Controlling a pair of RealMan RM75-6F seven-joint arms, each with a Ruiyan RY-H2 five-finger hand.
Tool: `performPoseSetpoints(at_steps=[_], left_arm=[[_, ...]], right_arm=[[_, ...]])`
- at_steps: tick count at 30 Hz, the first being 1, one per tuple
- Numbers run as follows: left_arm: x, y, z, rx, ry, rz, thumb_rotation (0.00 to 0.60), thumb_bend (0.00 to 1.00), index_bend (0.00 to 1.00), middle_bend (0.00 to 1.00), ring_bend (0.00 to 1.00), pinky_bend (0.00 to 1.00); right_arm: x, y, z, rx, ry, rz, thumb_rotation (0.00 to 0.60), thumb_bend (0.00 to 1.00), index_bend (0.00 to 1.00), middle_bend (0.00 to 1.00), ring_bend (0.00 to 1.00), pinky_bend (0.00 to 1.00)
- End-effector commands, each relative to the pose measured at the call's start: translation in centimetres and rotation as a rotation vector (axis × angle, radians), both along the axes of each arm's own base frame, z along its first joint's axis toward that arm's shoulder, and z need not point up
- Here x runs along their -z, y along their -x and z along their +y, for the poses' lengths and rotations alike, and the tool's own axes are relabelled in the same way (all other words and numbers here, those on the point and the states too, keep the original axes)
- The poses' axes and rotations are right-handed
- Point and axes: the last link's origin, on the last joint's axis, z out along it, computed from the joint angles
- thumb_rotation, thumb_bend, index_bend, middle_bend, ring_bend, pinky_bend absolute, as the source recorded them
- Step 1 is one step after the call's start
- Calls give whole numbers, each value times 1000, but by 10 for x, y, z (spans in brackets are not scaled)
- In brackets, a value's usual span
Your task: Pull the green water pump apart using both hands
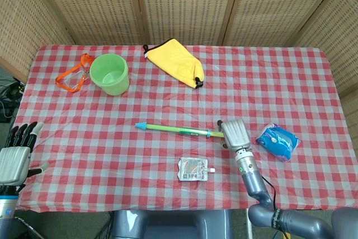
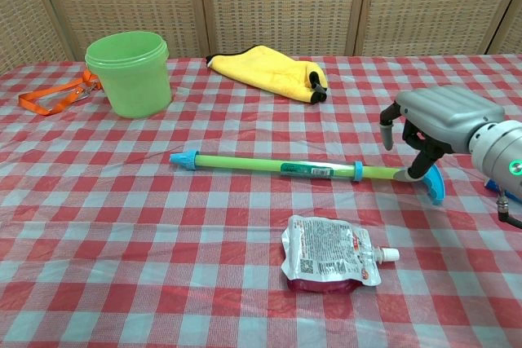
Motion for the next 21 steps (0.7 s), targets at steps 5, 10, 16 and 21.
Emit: performPoseSetpoints(at_steps=[5,10,16,21], left_arm=[[-1,1,1,-5,-5,-3,600,0,0,0,0,0],[0,2,2,-11,-2,-2,600,0,0,0,0,0],[0,2,2,-13,2,-3,600,0,0,0,0,0],[1,2,3,-12,0,-2,600,0,0,0,0,0]], right_arm=[[6,4,-7,19,-18,12,600,449,514,1000,1000,928],[12,8,-8,40,-41,21,600,464,500,1000,1000,928],[16,14,-11,57,-46,29,600,462,496,1000,1000,928],[18,16,-17,63,-42,36,600,463,492,1000,1000,928]])
